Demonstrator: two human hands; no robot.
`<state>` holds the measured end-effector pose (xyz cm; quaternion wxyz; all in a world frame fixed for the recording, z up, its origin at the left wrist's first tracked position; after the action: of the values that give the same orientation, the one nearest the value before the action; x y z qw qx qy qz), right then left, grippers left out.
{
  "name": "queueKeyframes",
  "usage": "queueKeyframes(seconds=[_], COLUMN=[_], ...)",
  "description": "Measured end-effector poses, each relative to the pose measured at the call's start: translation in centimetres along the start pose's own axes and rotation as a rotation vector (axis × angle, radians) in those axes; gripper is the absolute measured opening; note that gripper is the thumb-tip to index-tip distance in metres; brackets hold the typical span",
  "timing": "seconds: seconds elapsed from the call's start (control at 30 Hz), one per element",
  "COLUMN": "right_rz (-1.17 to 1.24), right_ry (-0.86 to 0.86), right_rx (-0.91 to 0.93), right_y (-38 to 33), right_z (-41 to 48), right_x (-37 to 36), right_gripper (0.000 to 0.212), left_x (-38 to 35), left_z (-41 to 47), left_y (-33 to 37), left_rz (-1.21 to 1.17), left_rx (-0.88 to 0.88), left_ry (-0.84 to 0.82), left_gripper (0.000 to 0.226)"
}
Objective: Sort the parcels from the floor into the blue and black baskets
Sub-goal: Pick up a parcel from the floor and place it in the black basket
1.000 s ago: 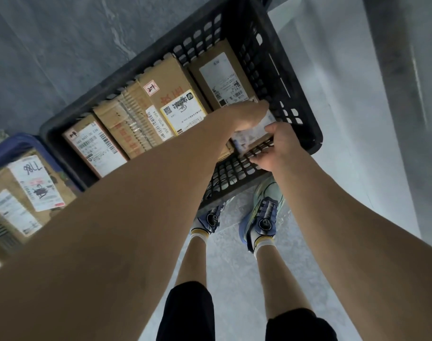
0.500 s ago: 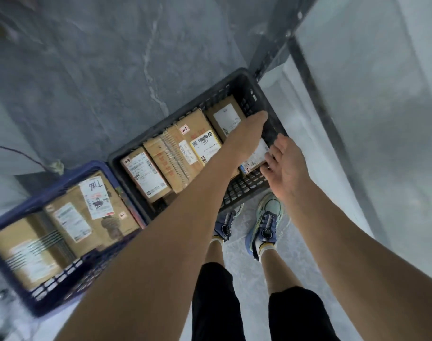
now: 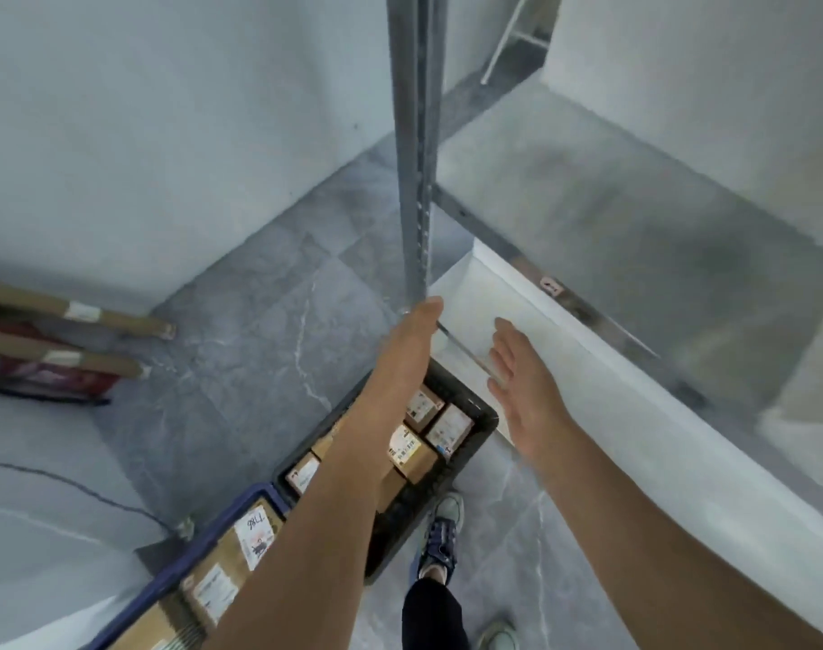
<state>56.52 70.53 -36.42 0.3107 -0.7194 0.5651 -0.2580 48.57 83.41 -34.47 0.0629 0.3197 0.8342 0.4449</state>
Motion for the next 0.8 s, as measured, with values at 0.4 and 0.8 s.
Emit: queueKeyframes(seconds=[0.4,0.8], right_rz=[0.249,0.586], right_ry=[0.059,0.573], right_rx=[0.27,0.488], right_y=[-9.2,-9.2], right_z=[-18.2,-32.7], right_x=[20.8,44.3], right_gripper=[0.059,0.054], left_x=[-7.6,-22.0], left_z=[-25.3,-44.5], left_y=[8.4,6.5], left_rz=[0.153,0.269], left_rx=[-0.345,-0.466], left_ry=[-0.236,-0.769], left_gripper=[0.05,0.045])
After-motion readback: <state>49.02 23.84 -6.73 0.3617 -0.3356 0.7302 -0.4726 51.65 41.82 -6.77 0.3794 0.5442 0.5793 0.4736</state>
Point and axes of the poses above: each hand's wrist, its own z-axis towards the middle knuckle, its own x-axis out of the back of the hand, y = z × x, the point moved 8 cm from there along z, towards the middle knuckle, and after that the axes turned 15 degrees about y, right-handed, at the moved point
